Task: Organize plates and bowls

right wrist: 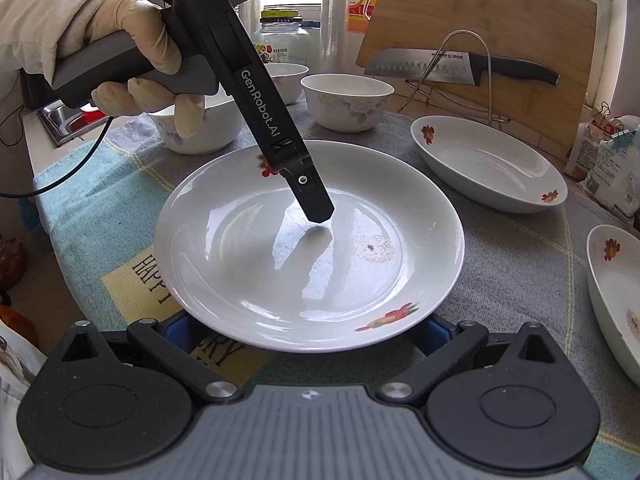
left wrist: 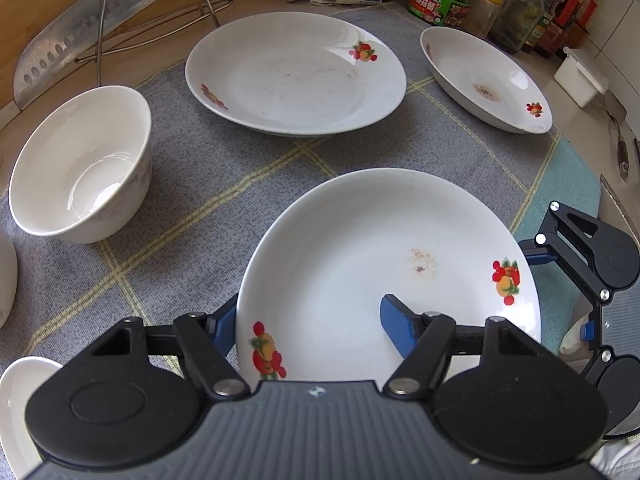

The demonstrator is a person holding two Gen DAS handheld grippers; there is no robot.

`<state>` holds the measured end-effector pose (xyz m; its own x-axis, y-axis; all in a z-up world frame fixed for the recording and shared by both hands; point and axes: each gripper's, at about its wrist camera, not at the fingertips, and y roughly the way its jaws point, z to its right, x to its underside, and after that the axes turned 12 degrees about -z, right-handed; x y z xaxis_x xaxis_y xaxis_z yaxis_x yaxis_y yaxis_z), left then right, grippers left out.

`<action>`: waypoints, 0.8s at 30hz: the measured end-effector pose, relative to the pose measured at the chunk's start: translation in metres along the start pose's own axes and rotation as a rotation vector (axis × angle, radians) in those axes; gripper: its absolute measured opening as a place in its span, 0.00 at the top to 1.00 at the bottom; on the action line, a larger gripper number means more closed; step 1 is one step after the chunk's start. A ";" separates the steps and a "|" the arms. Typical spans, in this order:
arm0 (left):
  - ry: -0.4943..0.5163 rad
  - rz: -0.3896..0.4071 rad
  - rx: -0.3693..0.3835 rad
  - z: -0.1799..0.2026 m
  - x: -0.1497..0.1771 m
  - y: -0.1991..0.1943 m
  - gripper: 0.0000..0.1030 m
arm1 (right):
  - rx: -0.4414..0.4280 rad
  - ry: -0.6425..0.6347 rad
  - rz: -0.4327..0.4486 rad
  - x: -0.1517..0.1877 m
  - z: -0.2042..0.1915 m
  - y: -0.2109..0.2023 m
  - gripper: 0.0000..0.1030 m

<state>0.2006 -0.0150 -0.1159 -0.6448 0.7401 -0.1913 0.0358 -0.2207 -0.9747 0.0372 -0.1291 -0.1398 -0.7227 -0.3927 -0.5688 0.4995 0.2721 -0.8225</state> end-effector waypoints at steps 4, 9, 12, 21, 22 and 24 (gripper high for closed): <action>-0.004 0.005 0.003 -0.001 0.001 -0.001 0.32 | -0.001 0.000 -0.008 -0.001 0.000 0.000 0.00; -0.003 0.007 -0.001 0.000 0.002 -0.002 0.32 | -0.006 -0.002 -0.020 -0.003 0.001 0.001 0.00; -0.006 0.010 0.003 0.000 0.002 -0.003 0.32 | -0.012 0.003 -0.026 -0.003 0.002 0.001 0.00; -0.006 0.021 -0.005 0.003 -0.003 -0.011 0.32 | -0.019 -0.001 -0.034 -0.008 0.008 -0.002 0.00; -0.005 0.022 -0.007 0.004 -0.004 -0.012 0.32 | -0.019 -0.004 -0.035 -0.008 0.009 -0.003 0.00; -0.005 0.028 -0.010 0.006 -0.007 -0.014 0.32 | -0.017 -0.009 -0.033 -0.009 0.013 -0.006 0.00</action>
<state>0.2001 -0.0211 -0.1002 -0.6473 0.7305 -0.2178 0.0615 -0.2347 -0.9701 0.0464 -0.1384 -0.1299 -0.7341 -0.4100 -0.5412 0.4670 0.2738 -0.8408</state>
